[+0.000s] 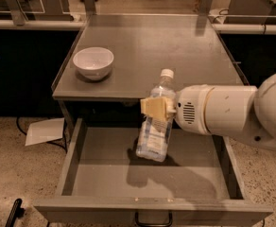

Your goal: Pick blue plastic bottle from top drawer and place on counter

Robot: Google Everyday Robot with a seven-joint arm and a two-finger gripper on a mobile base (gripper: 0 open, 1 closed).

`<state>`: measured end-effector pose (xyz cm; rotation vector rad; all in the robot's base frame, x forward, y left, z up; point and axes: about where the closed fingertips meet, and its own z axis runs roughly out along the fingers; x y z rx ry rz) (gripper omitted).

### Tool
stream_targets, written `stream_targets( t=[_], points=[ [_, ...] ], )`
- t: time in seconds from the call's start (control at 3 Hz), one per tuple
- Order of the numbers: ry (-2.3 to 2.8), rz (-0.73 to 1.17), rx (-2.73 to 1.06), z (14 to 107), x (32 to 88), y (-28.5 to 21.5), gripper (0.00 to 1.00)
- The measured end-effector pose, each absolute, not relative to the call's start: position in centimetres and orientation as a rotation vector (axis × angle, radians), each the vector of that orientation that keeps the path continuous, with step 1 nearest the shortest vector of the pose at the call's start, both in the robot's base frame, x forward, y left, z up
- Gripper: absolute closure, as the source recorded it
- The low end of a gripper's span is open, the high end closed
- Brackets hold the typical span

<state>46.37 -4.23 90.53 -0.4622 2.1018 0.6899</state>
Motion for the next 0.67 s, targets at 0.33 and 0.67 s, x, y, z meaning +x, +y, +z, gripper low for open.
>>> stream_targets(
  t=[0.33, 0.67],
  points=[
    [2.102, 0.690, -0.462, 90.53, 46.38, -4.22, 1.00],
    [2.075, 0.710, -0.427, 90.25, 46.88, -3.90, 1.00]
  ],
)
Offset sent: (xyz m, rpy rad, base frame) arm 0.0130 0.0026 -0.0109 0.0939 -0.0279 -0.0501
